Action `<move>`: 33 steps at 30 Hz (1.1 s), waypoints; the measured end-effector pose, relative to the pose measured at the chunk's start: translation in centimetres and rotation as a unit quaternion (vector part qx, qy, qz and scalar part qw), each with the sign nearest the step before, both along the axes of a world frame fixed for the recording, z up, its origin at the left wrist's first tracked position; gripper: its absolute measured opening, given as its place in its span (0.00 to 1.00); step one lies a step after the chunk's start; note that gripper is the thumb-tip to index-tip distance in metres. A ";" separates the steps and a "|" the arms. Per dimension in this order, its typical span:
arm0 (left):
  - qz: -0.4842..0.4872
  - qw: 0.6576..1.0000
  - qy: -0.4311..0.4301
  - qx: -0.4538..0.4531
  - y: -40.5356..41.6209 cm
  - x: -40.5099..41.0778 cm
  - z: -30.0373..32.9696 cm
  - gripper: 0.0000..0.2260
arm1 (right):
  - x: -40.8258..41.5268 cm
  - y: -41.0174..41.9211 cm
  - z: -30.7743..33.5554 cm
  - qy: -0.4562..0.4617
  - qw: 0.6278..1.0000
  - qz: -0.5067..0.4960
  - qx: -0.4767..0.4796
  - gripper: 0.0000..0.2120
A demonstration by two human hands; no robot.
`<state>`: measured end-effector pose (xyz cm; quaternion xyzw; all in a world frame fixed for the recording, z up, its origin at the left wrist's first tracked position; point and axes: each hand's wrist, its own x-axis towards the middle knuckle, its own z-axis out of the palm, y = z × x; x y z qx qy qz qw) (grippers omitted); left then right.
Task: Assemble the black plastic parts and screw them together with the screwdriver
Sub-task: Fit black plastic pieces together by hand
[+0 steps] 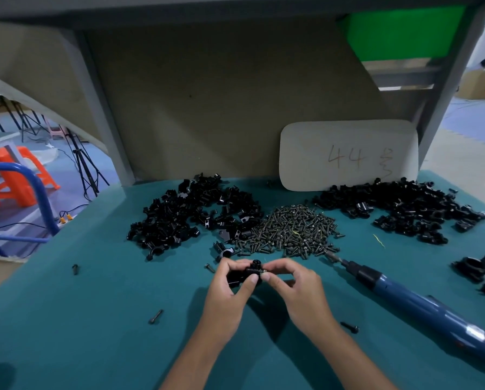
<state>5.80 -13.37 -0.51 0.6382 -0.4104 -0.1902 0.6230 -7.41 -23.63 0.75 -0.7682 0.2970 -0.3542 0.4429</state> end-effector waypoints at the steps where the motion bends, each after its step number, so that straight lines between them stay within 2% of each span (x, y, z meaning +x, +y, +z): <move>1: 0.001 1.000 0.001 0.002 0.0 0.0 0.0 0.07 | 0.0 0.0 0.0 0.002 1.000 -0.002 -0.002 0.03; 6: 0.003 1.000 0.007 0.002 0.1 0.1 0.0 0.07 | 0.0 0.3 -0.1 0.014 0.999 -0.004 -0.031 0.03; 11: -0.018 1.000 0.014 0.002 0.0 0.2 0.1 0.13 | 0.0 0.4 0.1 0.014 0.999 -0.005 -0.049 0.04; 17: -0.012 1.000 -0.003 -0.010 -0.1 0.1 -0.1 0.13 | 0.2 0.3 0.0 0.032 0.997 -0.003 -0.073 0.04; 26: -0.027 0.999 -0.001 -0.021 0.0 -0.2 -0.1 0.13 | 0.2 0.2 -0.6 0.103 0.981 -0.012 -0.164 0.17; 30: -0.027 0.999 0.005 -0.019 0.0 -0.3 -0.1 0.13 | 0.3 0.2 -0.7 0.101 0.986 -0.006 -0.135 0.20; 33: -0.014 1.000 0.017 -0.017 -0.1 -0.2 -0.1 0.13 | 0.1 0.3 -0.5 0.064 0.994 0.016 -0.084 0.16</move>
